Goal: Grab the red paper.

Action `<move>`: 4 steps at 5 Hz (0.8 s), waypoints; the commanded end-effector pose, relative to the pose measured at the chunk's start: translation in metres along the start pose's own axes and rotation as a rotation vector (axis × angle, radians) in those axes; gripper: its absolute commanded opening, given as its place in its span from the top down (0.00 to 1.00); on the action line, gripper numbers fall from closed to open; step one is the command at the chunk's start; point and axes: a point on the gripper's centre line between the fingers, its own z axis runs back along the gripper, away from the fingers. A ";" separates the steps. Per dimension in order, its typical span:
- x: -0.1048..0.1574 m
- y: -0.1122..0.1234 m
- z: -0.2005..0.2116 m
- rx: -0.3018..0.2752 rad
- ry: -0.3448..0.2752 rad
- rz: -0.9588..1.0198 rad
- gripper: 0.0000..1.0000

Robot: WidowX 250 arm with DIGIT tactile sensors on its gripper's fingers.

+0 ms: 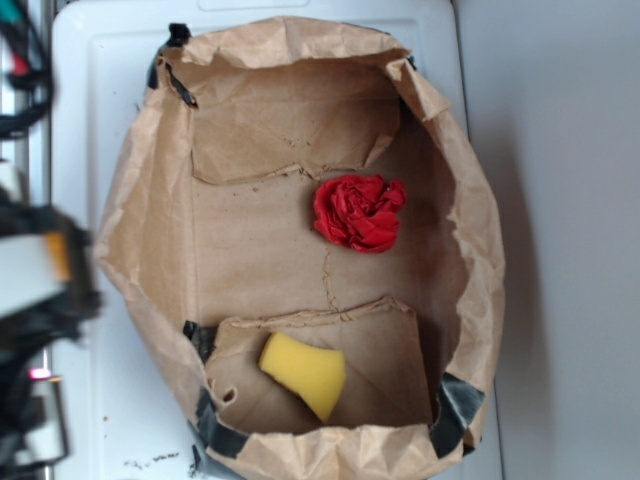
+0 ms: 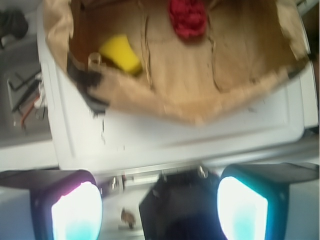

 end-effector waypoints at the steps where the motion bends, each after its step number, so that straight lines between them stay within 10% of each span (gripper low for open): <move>1: 0.055 0.008 -0.013 -0.012 -0.151 0.001 0.00; 4: 0.120 0.037 -0.057 0.055 -0.243 0.078 0.00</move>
